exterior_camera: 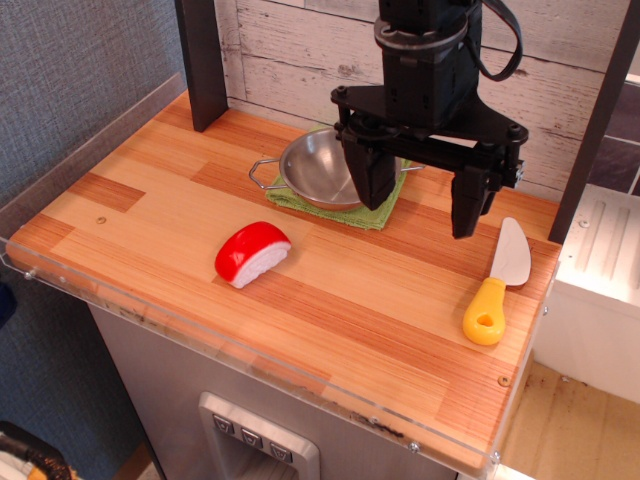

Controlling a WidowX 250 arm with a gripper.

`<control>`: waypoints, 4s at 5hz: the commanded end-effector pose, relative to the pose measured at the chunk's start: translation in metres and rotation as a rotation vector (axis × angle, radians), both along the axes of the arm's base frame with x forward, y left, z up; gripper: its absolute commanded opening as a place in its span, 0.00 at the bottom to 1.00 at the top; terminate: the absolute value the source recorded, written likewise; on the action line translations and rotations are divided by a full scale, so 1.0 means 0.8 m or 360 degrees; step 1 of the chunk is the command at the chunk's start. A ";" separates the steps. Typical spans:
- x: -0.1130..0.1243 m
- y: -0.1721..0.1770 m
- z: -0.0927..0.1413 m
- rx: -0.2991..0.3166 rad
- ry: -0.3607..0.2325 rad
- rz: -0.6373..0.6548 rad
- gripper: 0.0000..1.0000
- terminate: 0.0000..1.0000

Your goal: Move the sushi to the left of the pot.

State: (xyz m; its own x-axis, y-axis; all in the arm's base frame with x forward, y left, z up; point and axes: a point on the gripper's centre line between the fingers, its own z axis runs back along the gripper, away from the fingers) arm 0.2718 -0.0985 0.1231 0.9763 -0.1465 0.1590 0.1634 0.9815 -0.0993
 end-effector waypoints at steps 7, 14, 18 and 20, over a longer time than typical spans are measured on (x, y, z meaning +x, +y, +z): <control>0.023 0.159 -0.097 0.0311 0.0162 0.0041 1.00 0.00; 0.051 0.277 -0.057 0.0294 0.0070 0.0258 0.00 0.00; 0.144 0.296 -0.104 0.0294 0.0091 0.0254 0.00 0.00; 0.140 0.290 -0.096 0.0292 0.0118 0.0228 1.00 0.00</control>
